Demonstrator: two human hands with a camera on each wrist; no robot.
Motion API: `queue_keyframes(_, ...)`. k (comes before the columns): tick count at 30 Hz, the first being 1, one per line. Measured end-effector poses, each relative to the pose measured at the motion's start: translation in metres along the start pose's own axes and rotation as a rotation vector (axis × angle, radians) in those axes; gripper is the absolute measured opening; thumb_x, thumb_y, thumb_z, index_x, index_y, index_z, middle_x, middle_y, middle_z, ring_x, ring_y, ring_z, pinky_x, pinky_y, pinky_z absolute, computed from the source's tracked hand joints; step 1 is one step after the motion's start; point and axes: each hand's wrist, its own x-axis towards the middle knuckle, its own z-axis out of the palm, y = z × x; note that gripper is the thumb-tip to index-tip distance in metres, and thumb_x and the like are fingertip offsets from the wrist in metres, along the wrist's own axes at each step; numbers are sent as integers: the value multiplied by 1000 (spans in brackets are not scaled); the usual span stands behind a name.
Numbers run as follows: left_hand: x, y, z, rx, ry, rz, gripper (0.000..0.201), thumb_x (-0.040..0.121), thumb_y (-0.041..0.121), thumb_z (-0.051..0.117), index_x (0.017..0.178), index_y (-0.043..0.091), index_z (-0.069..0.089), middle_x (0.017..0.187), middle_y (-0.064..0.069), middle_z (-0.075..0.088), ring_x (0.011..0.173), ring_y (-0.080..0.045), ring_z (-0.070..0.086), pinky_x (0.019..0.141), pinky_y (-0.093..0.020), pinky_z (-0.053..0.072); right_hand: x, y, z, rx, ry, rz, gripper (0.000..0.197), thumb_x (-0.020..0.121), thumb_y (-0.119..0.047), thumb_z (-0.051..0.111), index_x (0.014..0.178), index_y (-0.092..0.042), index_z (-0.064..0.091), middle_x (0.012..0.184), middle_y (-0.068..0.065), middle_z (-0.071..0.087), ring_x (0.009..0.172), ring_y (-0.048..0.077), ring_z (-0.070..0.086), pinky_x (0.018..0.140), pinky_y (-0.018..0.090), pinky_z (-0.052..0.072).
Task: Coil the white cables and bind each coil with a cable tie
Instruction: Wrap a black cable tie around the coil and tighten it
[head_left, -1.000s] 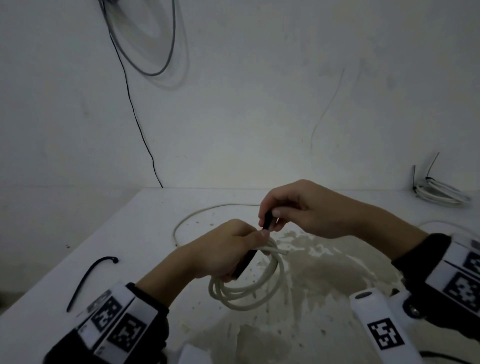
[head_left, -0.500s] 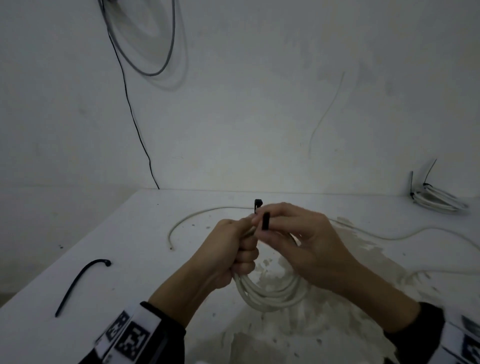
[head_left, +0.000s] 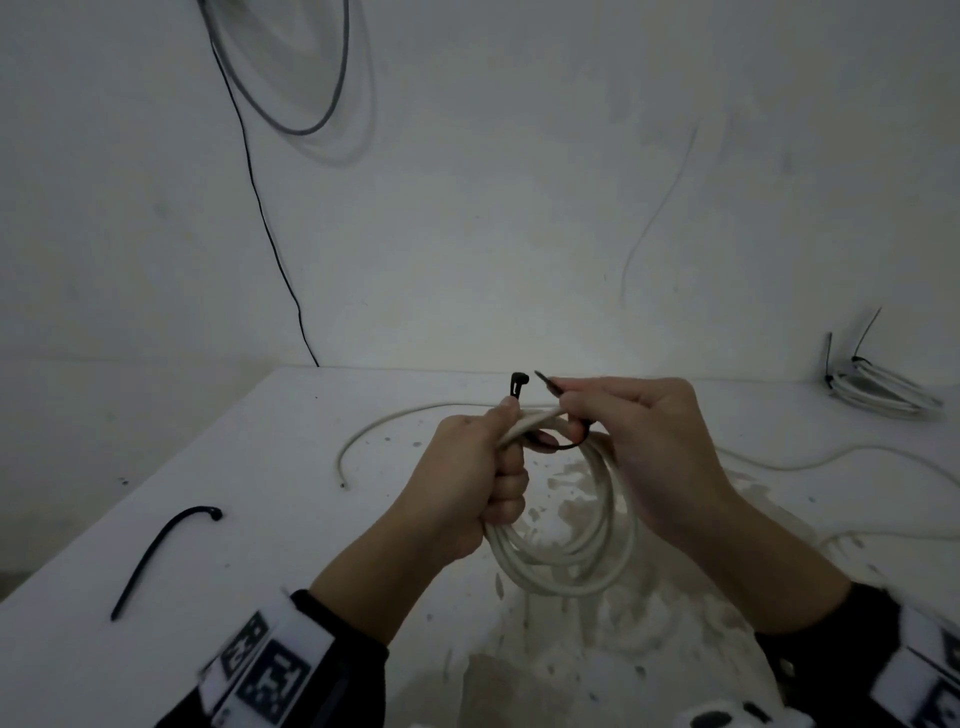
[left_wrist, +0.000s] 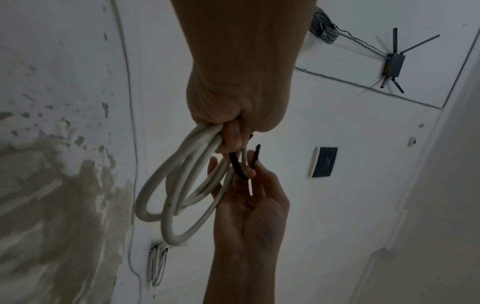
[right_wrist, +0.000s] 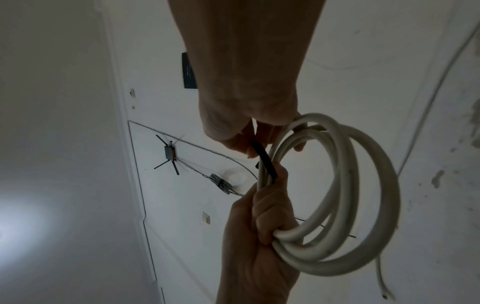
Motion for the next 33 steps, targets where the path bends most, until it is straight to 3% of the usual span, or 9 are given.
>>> queue_keyframes(1, 0, 0, 1, 0, 0, 8, 45, 101, 28, 35, 77, 0, 62, 42, 7, 21, 32, -5, 16, 33, -11, 18, 0, 1, 0, -49, 7, -25, 15, 80, 2, 61, 71, 3, 72, 49, -3, 60, 62, 12, 58, 70, 31, 45)
queue_keyframes(3, 0, 0, 3, 8, 4, 27, 45, 101, 28, 35, 79, -2, 61, 42, 6, 21, 33, -5, 16, 33, -12, 18, -2, 1, 0, -119, 12, -72, 19, 80, -1, 63, 75, -13, 76, 49, -5, 61, 58, 16, 54, 64, 31, 43)
queue_keyframes(6, -2, -1, 4, 47, 15, 63, 45, 101, 28, 35, 87, -7, 60, 43, 5, 22, 34, -7, 16, 35, -12, 18, -5, -1, 1, -207, 10, -155, 22, 82, -2, 64, 83, -22, 75, 50, -11, 63, 53, 4, 58, 59, 16, 47)
queue_keyframes(10, -3, -3, 5, 105, 30, 85, 44, 101, 27, 36, 91, -9, 61, 42, 4, 26, 34, -8, 19, 36, -14, 18, -5, 0, -1, -252, 3, -215, 26, 82, -2, 65, 88, -26, 72, 50, -15, 63, 53, -2, 59, 62, 10, 47)
queue_keyframes(17, -3, -5, 7, 209, 64, 138, 44, 100, 26, 37, 83, -5, 62, 38, 5, 30, 30, -8, 23, 36, -15, 21, -6, 3, -6, -316, -4, -263, 22, 82, -6, 66, 92, -23, 75, 59, -9, 69, 59, 0, 63, 62, 7, 45)
queue_keyframes(23, -1, -12, 8, 609, 134, 308, 46, 98, 29, 40, 71, 3, 66, 38, 2, 40, 30, -9, 32, 36, -19, 32, -8, 4, -7, -598, 40, -441, 23, 80, -7, 68, 96, -20, 75, 68, -22, 55, 88, 13, 55, 63, 14, 42)
queue_keyframes(28, 1, -14, 6, 680, 133, 317, 47, 98, 27, 41, 62, 0, 55, 46, -5, 38, 38, -15, 31, 41, -24, 31, -8, 6, -10, -673, 50, -539, 24, 77, -2, 69, 95, -16, 76, 67, -27, 45, 86, 22, 56, 59, 16, 39)
queue_keyframes(31, 2, -14, 6, 670, 124, 313, 45, 98, 25, 41, 58, 6, 50, 43, -1, 38, 33, -10, 32, 39, -19, 30, -7, 7, -10, -663, 48, -524, 24, 78, -3, 68, 96, -18, 75, 67, -28, 45, 85, 21, 56, 60, 16, 37)
queue_keyframes(33, 3, -14, 6, 665, 113, 305, 44, 98, 25, 40, 63, 2, 54, 42, 2, 39, 30, -6, 32, 38, -17, 31, -6, 7, -9, -668, 41, -528, 24, 78, -3, 68, 96, -18, 76, 66, -27, 46, 85, 20, 55, 60, 16, 37)
